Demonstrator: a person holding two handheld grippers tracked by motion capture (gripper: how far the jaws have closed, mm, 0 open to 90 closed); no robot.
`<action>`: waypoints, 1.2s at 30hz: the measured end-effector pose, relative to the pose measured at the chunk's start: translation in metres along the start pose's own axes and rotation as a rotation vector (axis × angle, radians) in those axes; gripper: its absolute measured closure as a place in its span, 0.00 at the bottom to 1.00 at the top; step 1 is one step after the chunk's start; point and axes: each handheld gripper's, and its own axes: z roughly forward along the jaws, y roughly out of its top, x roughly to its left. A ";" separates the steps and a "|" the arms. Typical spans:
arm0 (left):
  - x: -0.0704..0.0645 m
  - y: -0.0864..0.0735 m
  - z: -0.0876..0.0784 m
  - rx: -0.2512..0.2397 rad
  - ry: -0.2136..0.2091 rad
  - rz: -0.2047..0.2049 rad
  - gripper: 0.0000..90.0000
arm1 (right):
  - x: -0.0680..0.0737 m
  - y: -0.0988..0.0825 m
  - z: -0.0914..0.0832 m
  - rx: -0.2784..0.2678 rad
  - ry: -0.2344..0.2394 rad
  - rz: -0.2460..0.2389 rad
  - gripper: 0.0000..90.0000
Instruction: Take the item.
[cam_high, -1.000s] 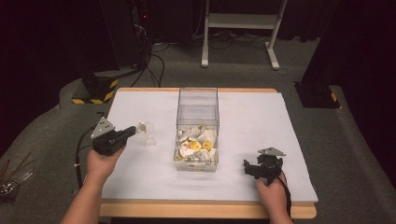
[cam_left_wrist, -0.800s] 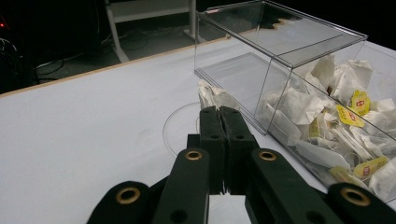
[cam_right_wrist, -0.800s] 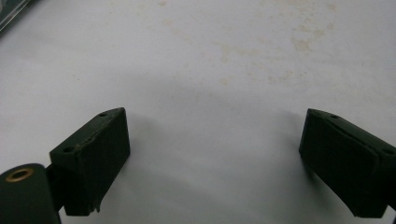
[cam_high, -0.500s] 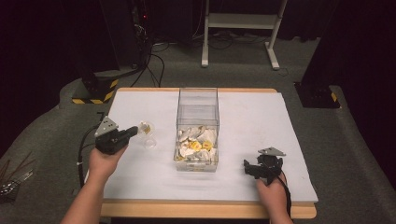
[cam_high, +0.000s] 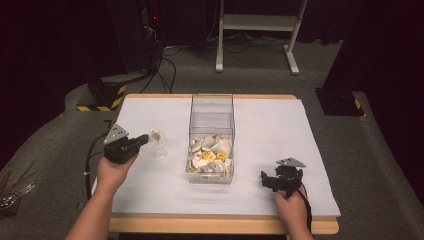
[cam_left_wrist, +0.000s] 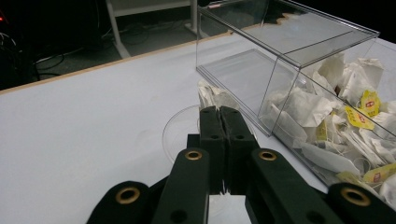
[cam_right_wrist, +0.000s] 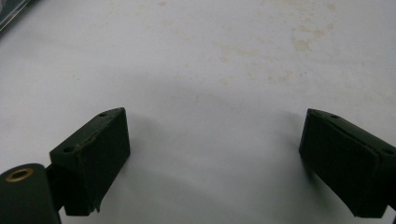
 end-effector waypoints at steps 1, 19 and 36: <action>0.000 0.000 0.001 0.001 0.001 -0.003 0.98 | 0.000 0.000 0.000 0.001 0.001 0.001 0.09; -0.003 0.000 -0.003 -0.007 0.023 0.011 0.57 | 0.000 0.000 0.000 0.001 0.001 0.002 0.09; 0.014 -0.034 -0.016 0.026 0.037 -0.045 0.44 | 0.000 0.000 0.000 0.000 -0.001 0.002 0.09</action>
